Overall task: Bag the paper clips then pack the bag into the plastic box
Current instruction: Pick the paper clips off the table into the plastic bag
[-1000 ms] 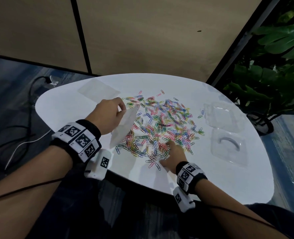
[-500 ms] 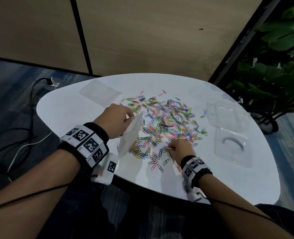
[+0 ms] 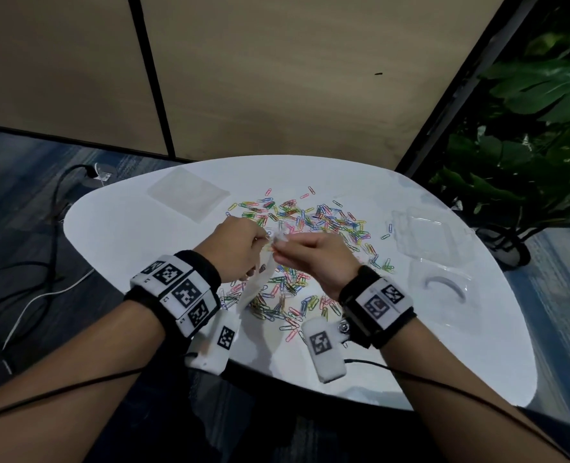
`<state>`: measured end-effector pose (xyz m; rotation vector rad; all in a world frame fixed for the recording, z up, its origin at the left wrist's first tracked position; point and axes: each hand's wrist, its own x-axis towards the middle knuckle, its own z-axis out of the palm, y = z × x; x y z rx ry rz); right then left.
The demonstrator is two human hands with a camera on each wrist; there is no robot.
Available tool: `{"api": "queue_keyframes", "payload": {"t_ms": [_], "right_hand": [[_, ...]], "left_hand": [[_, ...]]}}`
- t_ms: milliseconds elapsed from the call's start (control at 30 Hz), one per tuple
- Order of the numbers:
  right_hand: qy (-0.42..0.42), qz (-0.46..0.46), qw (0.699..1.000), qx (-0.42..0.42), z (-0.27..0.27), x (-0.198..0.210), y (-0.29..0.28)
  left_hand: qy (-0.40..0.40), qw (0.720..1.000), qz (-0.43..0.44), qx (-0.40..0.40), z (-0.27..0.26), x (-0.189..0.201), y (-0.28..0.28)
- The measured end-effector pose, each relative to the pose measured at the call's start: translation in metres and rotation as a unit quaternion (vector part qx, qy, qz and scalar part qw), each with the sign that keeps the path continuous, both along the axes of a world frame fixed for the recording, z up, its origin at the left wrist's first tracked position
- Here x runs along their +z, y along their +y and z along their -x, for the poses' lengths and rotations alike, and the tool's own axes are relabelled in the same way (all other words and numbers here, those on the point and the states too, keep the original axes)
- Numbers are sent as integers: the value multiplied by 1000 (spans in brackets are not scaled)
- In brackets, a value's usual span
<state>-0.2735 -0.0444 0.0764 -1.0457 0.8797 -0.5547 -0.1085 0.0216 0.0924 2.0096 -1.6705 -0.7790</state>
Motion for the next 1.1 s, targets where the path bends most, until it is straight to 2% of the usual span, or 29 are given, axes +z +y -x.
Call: {"api": "queue_keyframes", "payload": {"t_ms": [167,267,300,367,433,467,500,533,633,667,700,733,767,833,900,933,967,1100], "right_hand": [[56,11,998,-40,-11,-6,10],[140,107,984,3,-11,-5,7],[196,166,966,20,-11,-5,6],[286,294,911,49,-11,-1,7],[329,384,856,106,-12,5,9],[341,401,838,143,-12,8,9],[340,404,832,170,-11,10,8],[321,394,843,176,-9,10,6],[187,302,932,71,4,12,-5],[163,271,948,36,12,11,-10],[174,257,951,16,21,7,-15],[224,255,941,16,32,1,-20],[307,254,916,40,44,-8,-24],[489,214,836,125,69,-33,-26],[588,137,775,186,87,-58,-18],[605,121,760,202,94,-70,-13],[606,123,758,207,97,-79,-6],[566,194,783,172,86,-104,12]], "left_hand": [[11,1000,9,7,3,-1,-1],[18,999,30,3,4,2,0],[17,999,40,-4,5,3,0],[19,999,48,-16,7,5,1],[27,998,45,-17,8,6,1],[27,999,44,-14,8,6,1],[25,999,44,-10,8,6,1],[22,999,46,-5,7,7,1],[13,998,64,27,2,8,-1],[11,997,68,37,-1,8,-1],[10,996,70,44,-3,8,-1],[11,996,71,49,-5,9,-1],[11,996,72,51,-7,10,0],[5,996,72,50,-9,13,1],[-7,996,75,47,-9,15,1],[-12,996,75,47,-10,15,0],[-14,996,74,48,-10,16,0],[-9,996,72,48,-10,16,0]]}}
